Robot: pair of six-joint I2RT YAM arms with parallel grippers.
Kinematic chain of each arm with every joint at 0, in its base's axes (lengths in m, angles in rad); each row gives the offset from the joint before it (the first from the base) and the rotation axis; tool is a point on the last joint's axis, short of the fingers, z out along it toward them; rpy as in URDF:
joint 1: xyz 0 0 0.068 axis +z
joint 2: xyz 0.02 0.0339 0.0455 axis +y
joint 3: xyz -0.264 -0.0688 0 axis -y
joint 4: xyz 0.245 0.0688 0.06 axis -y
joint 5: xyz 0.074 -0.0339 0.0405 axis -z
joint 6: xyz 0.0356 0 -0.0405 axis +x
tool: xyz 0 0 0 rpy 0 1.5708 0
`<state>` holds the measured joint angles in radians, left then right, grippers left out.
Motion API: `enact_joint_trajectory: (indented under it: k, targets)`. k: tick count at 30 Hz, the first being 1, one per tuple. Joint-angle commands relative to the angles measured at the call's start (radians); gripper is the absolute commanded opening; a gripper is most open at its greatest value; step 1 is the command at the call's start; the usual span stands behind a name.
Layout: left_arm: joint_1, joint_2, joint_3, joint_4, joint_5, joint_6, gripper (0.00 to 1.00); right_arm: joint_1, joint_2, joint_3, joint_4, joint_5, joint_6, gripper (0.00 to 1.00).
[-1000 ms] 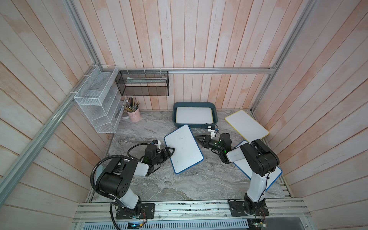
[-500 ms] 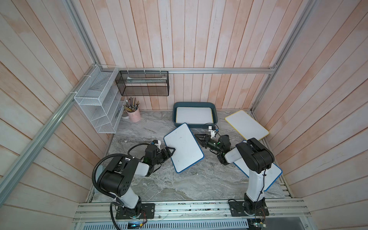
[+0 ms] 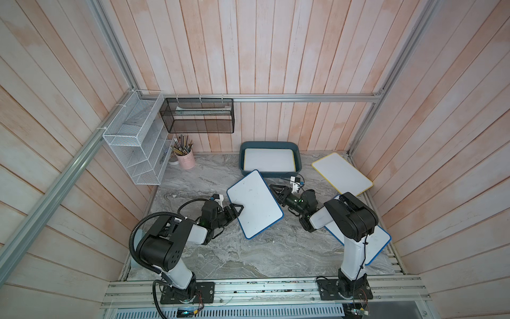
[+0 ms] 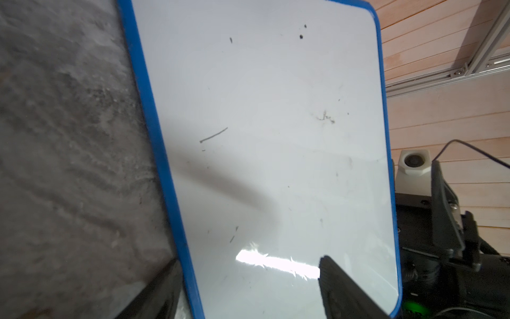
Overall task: Put the whiteboard into the storage box
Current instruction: Pick up the whiteboard at the center of the board.
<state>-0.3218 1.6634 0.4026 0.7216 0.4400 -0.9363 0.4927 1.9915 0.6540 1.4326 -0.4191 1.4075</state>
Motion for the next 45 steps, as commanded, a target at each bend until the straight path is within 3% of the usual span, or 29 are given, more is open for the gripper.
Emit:
enact_joint_trajectory:
  k: [1,21,30,37,45]
  targets:
    - [-0.053,0.085,-0.044,-0.246,0.08,-0.027,0.8,0.081,-0.003,-0.031,-0.062,-0.078,0.043,0.35]
    - [-0.054,0.103,-0.031,-0.241,0.08,-0.026,0.8,0.127,-0.051,-0.063,-0.116,0.052,0.056,0.35]
    - [-0.054,0.105,-0.034,-0.233,0.083,-0.026,0.8,0.108,-0.052,-0.05,-0.135,0.01,0.03,0.35]
    - [-0.054,0.089,-0.017,-0.268,0.073,-0.006,0.8,0.059,-0.102,-0.054,-0.237,-0.094,-0.084,0.31]
    - [-0.054,0.042,0.024,-0.362,0.042,0.045,0.8,0.012,-0.113,0.003,-0.345,-0.323,-0.202,0.27]
